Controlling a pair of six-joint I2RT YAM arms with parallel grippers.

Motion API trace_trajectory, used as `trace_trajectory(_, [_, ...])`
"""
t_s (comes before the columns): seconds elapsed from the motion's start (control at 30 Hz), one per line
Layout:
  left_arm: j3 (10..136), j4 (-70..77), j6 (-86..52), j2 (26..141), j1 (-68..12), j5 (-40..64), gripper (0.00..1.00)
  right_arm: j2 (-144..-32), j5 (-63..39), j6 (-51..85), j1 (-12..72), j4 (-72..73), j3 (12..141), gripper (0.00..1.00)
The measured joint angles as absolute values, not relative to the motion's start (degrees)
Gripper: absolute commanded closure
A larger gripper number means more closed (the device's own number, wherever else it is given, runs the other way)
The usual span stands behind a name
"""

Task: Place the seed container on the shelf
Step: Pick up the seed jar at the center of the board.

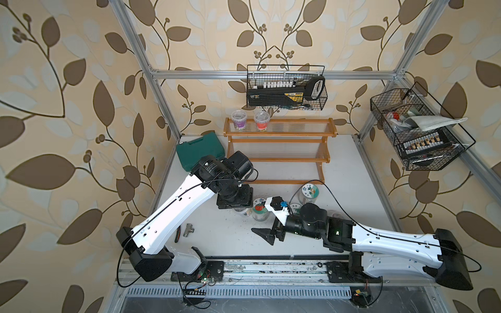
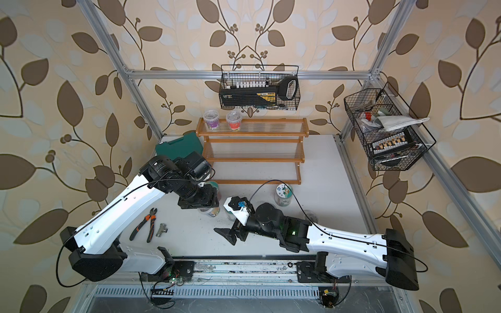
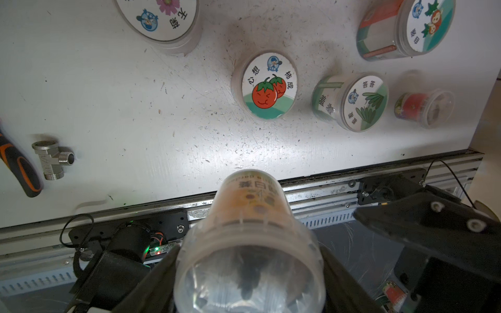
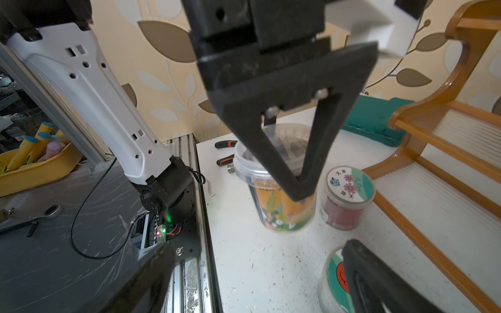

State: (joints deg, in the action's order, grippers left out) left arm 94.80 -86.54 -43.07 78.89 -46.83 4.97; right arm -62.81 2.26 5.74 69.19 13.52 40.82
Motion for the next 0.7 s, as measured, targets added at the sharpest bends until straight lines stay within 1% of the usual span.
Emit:
trace_trajectory(0.27, [97.27,-86.02,-46.06,81.58,-51.29,4.71,0.45,-60.53,6.96,2.46,69.76,20.73,33.58,0.01])
trace_trajectory(0.47, [98.56,-85.03,-47.97,84.34,-53.76,4.60,0.45,-59.68,9.39,1.10,69.76,23.77,32.25,0.01])
trace_trajectory(0.7, [98.59,-82.21,-50.04,86.00,-54.83,4.62,0.45,-59.79,11.62,0.30,69.76,27.44,30.92,0.02])
